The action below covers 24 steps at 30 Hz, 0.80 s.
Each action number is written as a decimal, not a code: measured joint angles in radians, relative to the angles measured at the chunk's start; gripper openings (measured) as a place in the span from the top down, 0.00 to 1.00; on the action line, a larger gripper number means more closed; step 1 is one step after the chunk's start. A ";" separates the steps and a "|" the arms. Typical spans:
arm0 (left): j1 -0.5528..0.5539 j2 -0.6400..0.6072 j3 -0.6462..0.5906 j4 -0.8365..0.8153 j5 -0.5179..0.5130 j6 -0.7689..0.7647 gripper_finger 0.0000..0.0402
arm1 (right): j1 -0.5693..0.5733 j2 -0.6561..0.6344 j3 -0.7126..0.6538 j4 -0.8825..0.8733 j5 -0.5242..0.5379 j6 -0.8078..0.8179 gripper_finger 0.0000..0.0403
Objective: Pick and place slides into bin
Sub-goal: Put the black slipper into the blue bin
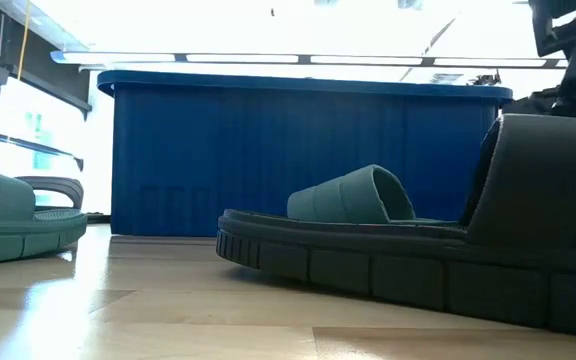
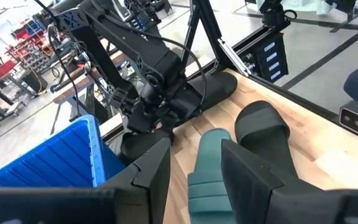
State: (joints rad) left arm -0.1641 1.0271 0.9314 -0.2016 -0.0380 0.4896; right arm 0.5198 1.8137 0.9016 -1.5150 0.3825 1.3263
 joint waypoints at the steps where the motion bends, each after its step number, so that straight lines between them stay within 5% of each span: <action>1: 0.000 0.000 0.000 -0.007 0.000 0.000 0.68 | -0.001 0.000 0.000 0.000 0.006 -0.008 0.65; 14: 0.000 0.000 0.000 -0.045 0.000 -0.001 0.68 | -0.006 -0.002 0.033 0.009 -0.220 -0.151 0.65; 24: 0.000 0.001 0.000 -0.061 0.000 -0.029 0.68 | 0.099 -0.003 0.357 -0.011 -0.211 -0.133 0.65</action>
State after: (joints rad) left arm -0.1642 1.0279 0.9310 -0.2629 -0.0379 0.4608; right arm 0.6184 1.8103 1.2586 -1.5257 0.1712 1.1934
